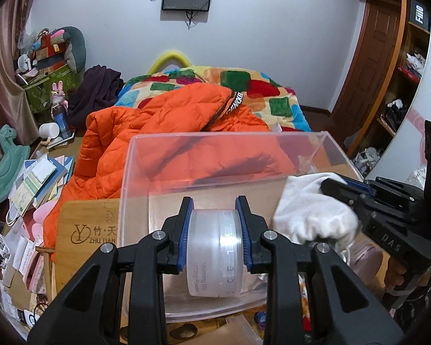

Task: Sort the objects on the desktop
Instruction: 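Lower the tape roll into the clear box with the left tool while the right drops the bag in, then grasp the cream jar with the left tool while the right grasps the pink compact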

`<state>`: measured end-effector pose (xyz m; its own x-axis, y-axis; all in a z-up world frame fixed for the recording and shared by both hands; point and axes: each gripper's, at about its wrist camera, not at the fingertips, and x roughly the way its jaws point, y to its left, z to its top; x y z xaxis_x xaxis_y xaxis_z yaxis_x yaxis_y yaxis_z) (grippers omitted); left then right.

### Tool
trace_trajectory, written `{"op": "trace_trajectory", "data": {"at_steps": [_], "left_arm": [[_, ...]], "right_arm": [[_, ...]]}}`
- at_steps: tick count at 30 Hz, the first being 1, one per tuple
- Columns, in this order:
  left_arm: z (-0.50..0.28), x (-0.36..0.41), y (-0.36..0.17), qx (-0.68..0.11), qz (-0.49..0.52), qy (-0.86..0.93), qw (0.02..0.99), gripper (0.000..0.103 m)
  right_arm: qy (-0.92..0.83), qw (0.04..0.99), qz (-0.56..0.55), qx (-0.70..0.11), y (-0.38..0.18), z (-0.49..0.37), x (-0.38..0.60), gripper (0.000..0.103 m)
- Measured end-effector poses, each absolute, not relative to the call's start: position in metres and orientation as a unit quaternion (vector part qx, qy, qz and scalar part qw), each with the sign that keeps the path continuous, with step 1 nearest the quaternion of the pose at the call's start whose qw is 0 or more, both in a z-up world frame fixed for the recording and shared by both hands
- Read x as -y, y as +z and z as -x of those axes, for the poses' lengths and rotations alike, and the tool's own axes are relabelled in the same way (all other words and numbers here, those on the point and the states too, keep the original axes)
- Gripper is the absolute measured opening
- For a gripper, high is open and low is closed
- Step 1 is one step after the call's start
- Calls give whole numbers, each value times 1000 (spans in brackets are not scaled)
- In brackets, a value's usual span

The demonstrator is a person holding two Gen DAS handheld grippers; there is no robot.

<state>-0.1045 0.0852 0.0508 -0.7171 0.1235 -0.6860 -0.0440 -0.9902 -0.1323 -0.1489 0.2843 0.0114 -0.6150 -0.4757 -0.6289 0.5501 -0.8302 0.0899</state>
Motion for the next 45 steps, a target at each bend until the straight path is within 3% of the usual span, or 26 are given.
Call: {"op": "trace_trajectory", "data": {"at_steps": [2,7,11,13,16,21,29,34,45], "left_arm": [[104,-87,50,49,375,925,45,29],[100,-89,56,42,367,928,44,29],[92,-91,64,36,357,932,41,29],[88,-90,68,37,353,934,42,30],[77,-88,75,41,344,937,42,42],[51,-88,85,25,321,946,28,62],[2,-94,78,-12,302,953,9,84],[-10,-92,53,3,327,945,7,84],[-14,-100,9,52,383,922,12,89]], "right_arm": [[-897,281,-335,-69,7,146,-283,15],[-906,273,-309,-95,13,129,-278,44],[-915,270,-282,-99,27,116,-280,50],[-920,267,-270,-96,33,108,-284,60],[-927,261,-253,-95,41,96,-289,72],[-936,250,-225,-107,52,69,-297,82],[-941,243,-214,-98,49,35,-315,89],[-944,230,-225,-76,33,24,-328,95],[-940,193,-275,-55,-15,27,-332,95]]}}
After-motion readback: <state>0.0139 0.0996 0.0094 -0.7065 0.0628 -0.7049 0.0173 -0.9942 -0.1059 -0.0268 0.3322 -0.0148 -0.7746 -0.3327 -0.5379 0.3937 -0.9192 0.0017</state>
